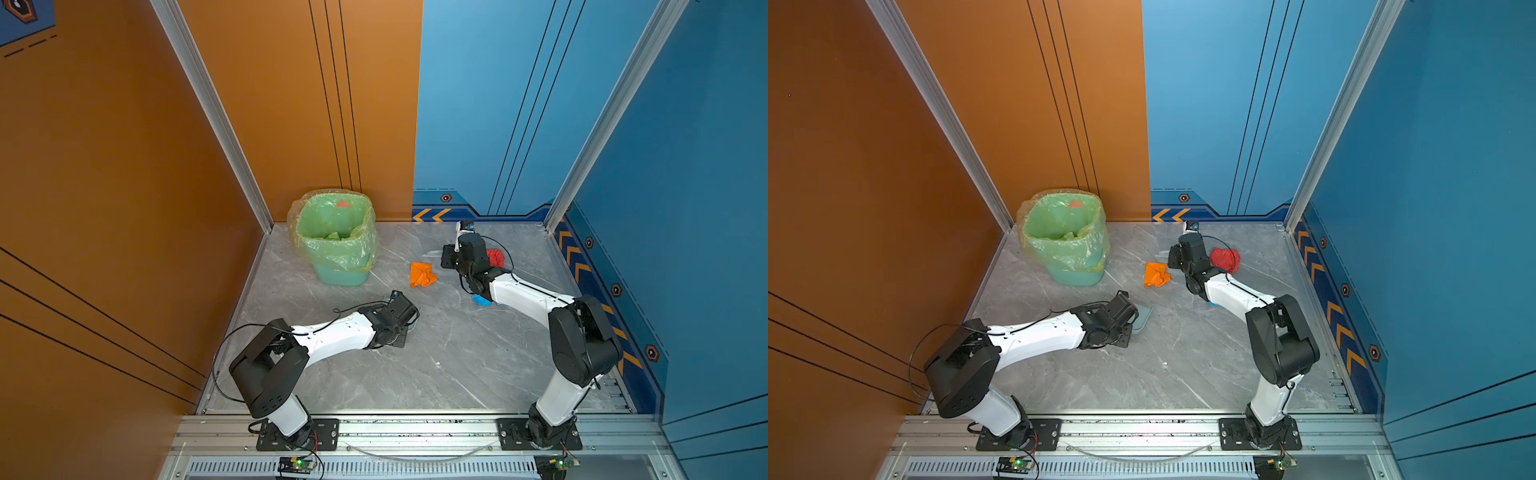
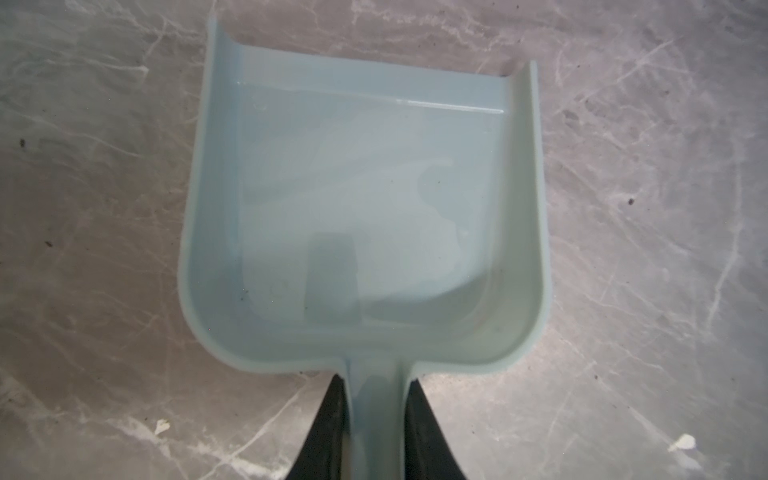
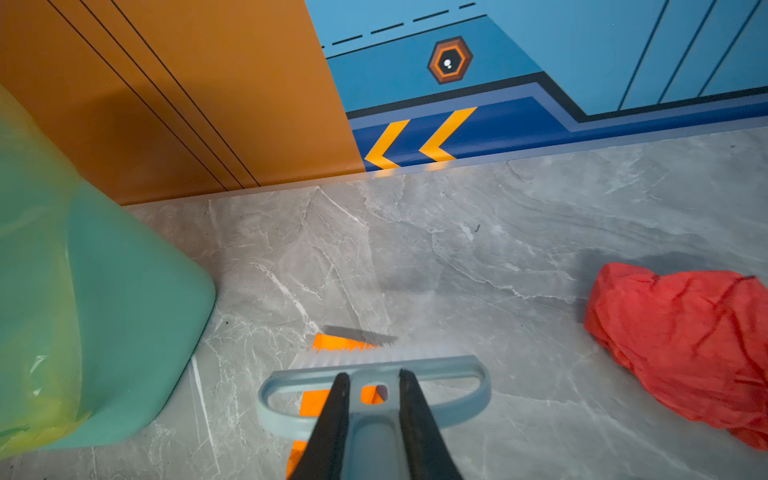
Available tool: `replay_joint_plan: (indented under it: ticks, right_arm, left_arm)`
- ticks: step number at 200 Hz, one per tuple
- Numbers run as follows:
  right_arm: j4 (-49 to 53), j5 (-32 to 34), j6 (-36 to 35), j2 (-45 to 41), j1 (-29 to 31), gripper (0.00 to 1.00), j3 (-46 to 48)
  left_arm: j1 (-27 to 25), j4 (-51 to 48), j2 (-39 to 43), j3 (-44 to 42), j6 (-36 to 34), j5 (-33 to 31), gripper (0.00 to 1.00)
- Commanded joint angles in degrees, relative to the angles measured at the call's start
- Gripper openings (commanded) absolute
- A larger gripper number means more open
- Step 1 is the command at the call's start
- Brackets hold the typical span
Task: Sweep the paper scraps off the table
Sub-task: 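Sweep the second orange scrap into the dustpan with the right gripper's brush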
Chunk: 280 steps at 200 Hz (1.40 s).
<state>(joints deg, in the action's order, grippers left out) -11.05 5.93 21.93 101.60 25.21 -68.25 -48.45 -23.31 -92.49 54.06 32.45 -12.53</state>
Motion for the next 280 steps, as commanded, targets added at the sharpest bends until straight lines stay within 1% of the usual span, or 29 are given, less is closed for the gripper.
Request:
replay_joint_plan:
  ticks: [1, 28, 57, 85, 120, 145, 201, 254, 280]
  right_arm:
    - [2.79, -3.16, -2.77, 1.77, 1.56, 0.0, -4.53]
    - [5.85, -2.75, -4.66, 4.4, 2.86, 0.0, -7.13]
    - [8.05, -4.15, -4.58, 6.53, 3.09, 0.0, -8.39]
    - [10.59, -3.78, -4.39, 8.06, 3.16, 0.0, -9.14]
    - [13.86, -3.08, -5.02, 8.46, 4.01, 0.0, -7.93]
    - [16.1, -6.12, -5.21, 8.09, 4.73, 0.0, -6.14]
    - [22.03, -12.66, -4.49, 3.73, 8.95, 0.0, -2.06]
    - [29.59, -14.66, -4.66, -2.02, 13.9, 0.0, 1.03]
    - [32.02, -18.57, -4.55, -4.77, 14.49, 0.0, 2.26]
  left_arm:
    - [0.0, 0.72, -0.63, 1.42, 0.25, 1.58, 0.0]
    - [0.32, 0.63, -0.77, 1.31, 0.34, 1.8, 0.0]
    - [0.48, 0.64, -0.7, 1.22, 0.53, 1.84, 0.0]
    - [0.56, 0.73, -0.77, 1.04, 0.8, 1.65, 0.0]
    - [0.51, 1.66, -1.05, 0.41, 1.16, 1.81, 0.0]
    - [0.46, 2.04, -1.54, 0.29, 1.18, 2.09, 0.0]
    - [0.48, 2.84, -3.0, 0.89, 0.94, 3.05, 0.0]
    - [0.49, 3.42, -3.23, 0.66, 0.93, 3.22, 0.0]
    - [0.54, 3.82, -2.84, 0.27, 0.93, 3.04, 0.0]
